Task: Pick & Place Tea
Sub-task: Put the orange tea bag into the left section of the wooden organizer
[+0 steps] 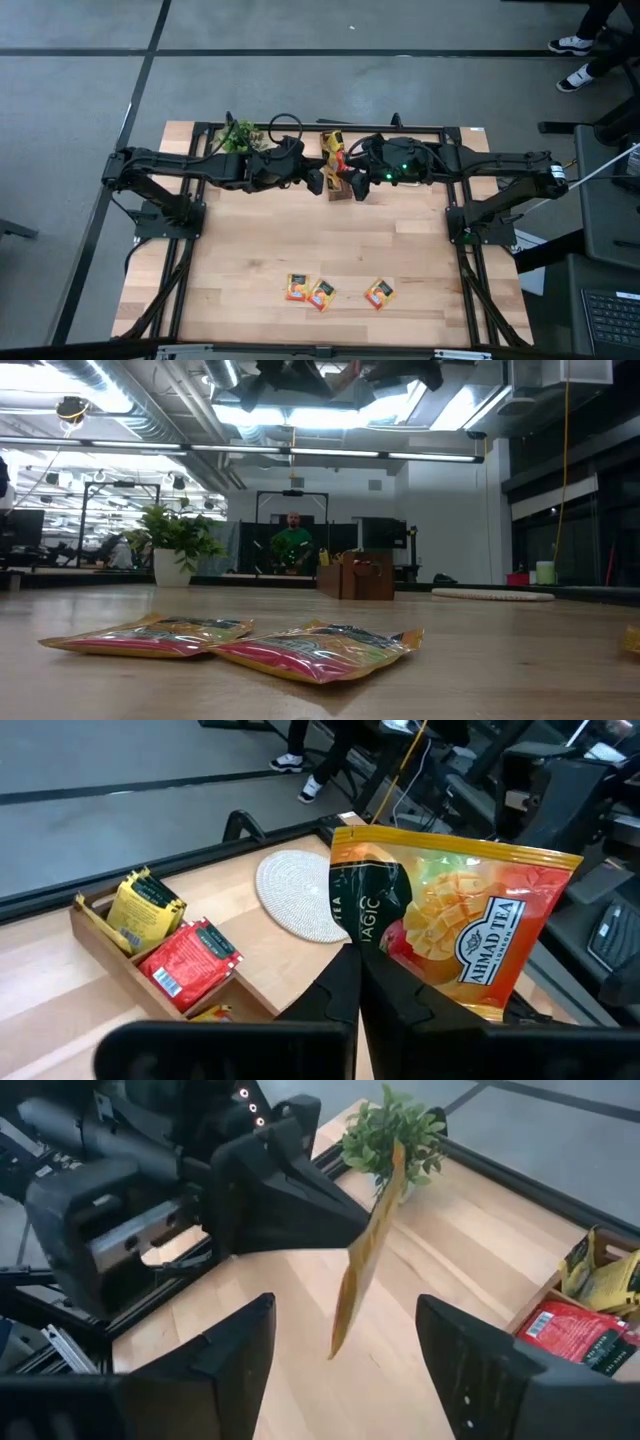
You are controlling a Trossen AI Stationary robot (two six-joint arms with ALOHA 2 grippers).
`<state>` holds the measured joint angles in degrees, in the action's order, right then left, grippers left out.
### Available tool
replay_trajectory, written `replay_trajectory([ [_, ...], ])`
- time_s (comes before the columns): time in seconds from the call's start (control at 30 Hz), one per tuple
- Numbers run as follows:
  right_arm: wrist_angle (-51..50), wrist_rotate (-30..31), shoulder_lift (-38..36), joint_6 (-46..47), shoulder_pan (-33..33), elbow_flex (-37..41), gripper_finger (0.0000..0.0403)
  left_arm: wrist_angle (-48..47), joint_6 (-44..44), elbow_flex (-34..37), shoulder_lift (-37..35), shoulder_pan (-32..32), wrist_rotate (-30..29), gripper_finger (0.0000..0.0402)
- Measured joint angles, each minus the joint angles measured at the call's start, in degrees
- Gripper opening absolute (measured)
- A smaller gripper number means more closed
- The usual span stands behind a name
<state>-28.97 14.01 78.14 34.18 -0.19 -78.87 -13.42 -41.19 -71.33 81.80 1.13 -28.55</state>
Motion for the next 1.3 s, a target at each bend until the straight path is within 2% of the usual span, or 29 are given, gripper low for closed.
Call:
replay_trajectory([
  [0.27,1.3,-0.6,1.74,-1.29,-1.45,0.03,0.0225,0.75,0.32,0.0,0.0,-0.19,0.28,0.0002],
  [0.4,1.72,-0.64,2.53,-1.48,-2.22,0.03,0.0201,0.87,0.42,0.0,0.0,-0.34,0.33,0.0002],
  [0.53,2.03,-1.59,2.61,-2.64,-2.35,0.03,0.0142,0.74,0.44,0.0,0.0,-0.35,0.26,0.0002],
  [0.73,2.04,-1.65,2.61,-3.49,-2.33,0.03,0.0023,0.78,0.46,0.0,0.0,-0.35,-0.06,0.0002],
  [0.8,1.97,-1.64,2.61,-4.48,-2.33,0.03,0.0017,0.82,0.77,0.0,0.0,-0.35,-0.1,0.0002],
  [0.93,1.36,-2.01,2.57,-4.55,-2.33,0.0,0.0031,1.9,4.12,0.02,0.0,-0.33,0.78,0.0007],
  [1.07,0.52,-3.56,2.54,-5.15,-2.27,-0.04,0.0016,4.07,5.98,0.02,0.0,-0.25,5.49,0.0044],
  [1.2,0.3,-3.94,2.54,-6.09,-2.29,-0.04,0.0018,4.75,2.59,0.02,-1.12,0.48,9.95,0.0105],
  [1.3,-0.56,-5.06,2.57,-6.19,-2.37,-0.02,0.0023,5.13,1.38,0.02,-3.0,1.18,16.17,0.0153],
])
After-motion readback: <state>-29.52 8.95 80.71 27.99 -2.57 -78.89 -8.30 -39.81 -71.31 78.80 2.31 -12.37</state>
